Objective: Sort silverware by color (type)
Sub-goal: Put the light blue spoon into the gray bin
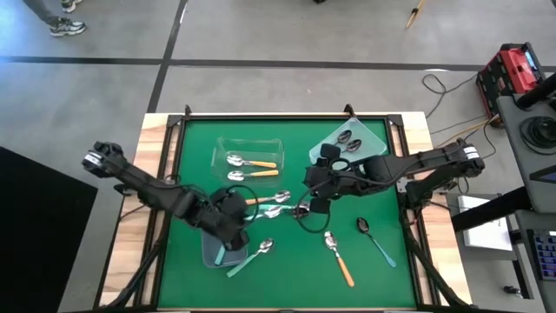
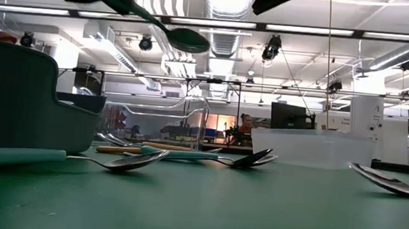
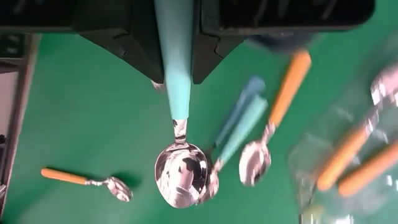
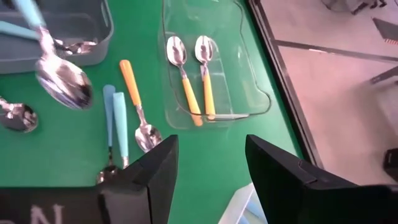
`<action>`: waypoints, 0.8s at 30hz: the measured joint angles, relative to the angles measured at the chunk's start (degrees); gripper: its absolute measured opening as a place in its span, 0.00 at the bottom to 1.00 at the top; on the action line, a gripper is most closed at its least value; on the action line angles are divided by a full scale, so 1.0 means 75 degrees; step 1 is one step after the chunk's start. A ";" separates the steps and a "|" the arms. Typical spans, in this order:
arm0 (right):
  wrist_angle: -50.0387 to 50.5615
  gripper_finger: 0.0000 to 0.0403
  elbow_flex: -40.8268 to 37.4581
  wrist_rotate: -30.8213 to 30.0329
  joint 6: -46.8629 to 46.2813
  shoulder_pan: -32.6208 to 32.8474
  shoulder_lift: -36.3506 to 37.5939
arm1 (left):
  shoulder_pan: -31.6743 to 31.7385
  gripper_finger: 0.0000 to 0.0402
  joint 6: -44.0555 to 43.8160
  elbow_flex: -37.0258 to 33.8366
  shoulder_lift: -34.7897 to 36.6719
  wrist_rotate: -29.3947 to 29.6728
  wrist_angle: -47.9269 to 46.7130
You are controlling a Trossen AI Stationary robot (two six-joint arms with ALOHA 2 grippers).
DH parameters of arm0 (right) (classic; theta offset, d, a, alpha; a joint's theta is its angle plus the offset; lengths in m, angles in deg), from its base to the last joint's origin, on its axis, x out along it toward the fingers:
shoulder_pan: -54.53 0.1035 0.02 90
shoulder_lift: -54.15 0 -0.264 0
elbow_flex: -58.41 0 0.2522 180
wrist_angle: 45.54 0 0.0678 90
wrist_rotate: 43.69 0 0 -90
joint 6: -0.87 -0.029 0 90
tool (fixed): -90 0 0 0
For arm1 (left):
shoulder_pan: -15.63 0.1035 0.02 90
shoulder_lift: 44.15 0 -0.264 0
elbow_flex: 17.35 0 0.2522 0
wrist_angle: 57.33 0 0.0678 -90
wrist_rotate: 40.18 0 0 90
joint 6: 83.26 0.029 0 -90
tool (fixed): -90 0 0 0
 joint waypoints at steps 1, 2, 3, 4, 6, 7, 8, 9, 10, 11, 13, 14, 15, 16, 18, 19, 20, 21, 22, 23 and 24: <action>0.0013 0.44 -0.0003 0.0000 0.0032 -0.0008 0.0000 | -0.0139 0.11 -0.0372 0.0207 -0.0068 0.0003 -0.0326; 0.0004 0.44 -0.0010 0.0000 0.0047 -0.0032 0.0000 | -0.0278 0.11 -0.0692 0.0403 -0.0151 0.0005 -0.0667; 0.0002 0.44 -0.0026 0.0000 0.0048 -0.0045 0.0000 | -0.0407 0.11 -0.0997 0.0596 -0.0242 0.0011 -0.1033; 0.0009 0.44 -0.0042 -0.0003 0.0043 -0.0049 0.0000 | -0.0543 0.11 -0.1306 0.0769 -0.0326 0.0014 -0.1369; 0.0006 0.44 -0.0069 0.0001 0.0042 -0.0045 -0.0003 | -0.0799 0.11 -0.1979 0.0992 -0.0482 0.0008 -0.1948; 0.0008 0.44 -0.0083 0.0003 0.0042 -0.0043 -0.0003 | -0.0889 0.11 -0.2292 0.1059 -0.0549 -0.0012 -0.2237; 0.0008 0.44 -0.0094 0.0003 0.0042 -0.0043 -0.0003 | -0.0990 0.11 -0.2583 0.1109 -0.0604 -0.0038 -0.2431; 0.0008 0.44 -0.0107 0.0008 0.0042 -0.0043 -0.0003 | -0.1084 0.11 -0.2874 0.1144 -0.0639 -0.0072 -0.2574; 0.0010 0.44 -0.0124 0.0015 0.0042 -0.0043 -0.0003 | -0.1141 0.11 -0.3112 0.1161 -0.0670 -0.0158 -0.2734; 0.0008 0.44 -0.0140 0.0015 0.0039 -0.0043 -0.0003 | -0.1184 0.11 -0.3328 0.1161 -0.0697 -0.0285 -0.2867; 0.0014 0.44 -0.0159 0.0029 -0.0022 -0.0043 -0.0007 | -0.1295 0.11 -0.3680 0.1170 -0.0745 -0.0447 -0.2956; 0.0013 0.44 -0.0160 0.0041 -0.0064 -0.0043 -0.0009 | -0.1347 0.11 -0.3838 0.1166 -0.0756 -0.0472 -0.2970; 0.0008 0.44 -0.0160 0.0065 -0.0105 -0.0043 -0.0009 | -0.1383 0.11 -0.3981 0.1157 -0.0759 -0.0515 -0.2971; 0.0011 0.44 -0.0160 0.0073 -0.0154 -0.0043 -0.0009 | -0.1426 0.11 -0.4107 0.1151 -0.0759 -0.0635 -0.2993; 0.0007 0.44 -0.0169 0.0079 -0.0165 -0.0037 -0.0009 | -0.1519 0.11 -0.4286 0.1114 -0.0759 -0.0891 -0.3051; 0.0008 0.44 -0.0175 0.0081 -0.0165 -0.0037 -0.0009 | -0.1568 0.11 -0.4376 0.1109 -0.0759 -0.0989 -0.3089; 0.0013 0.44 -0.0186 0.0087 -0.0165 -0.0037 -0.0009 | -0.1632 0.11 -0.4463 0.1109 -0.0759 -0.1016 -0.3131; 0.0009 0.44 -0.0199 0.0087 -0.0165 -0.0037 -0.0009 | -0.1678 0.11 -0.4557 0.1109 -0.0757 -0.1027 -0.3208; 0.0008 0.44 -0.0206 0.0087 -0.0167 -0.0037 -0.0009 | -0.1721 0.11 -0.4639 0.1109 -0.0756 -0.1040 -0.3299; 0.0008 0.44 -0.0218 0.0087 -0.0177 -0.0037 -0.0009 | -0.1755 0.11 -0.4727 0.1109 -0.0756 -0.1059 -0.3375; 0.0009 0.44 -0.0229 0.0087 -0.0208 -0.0037 -0.0009 | -0.1782 0.11 -0.4813 0.1109 -0.0756 -0.1059 -0.3447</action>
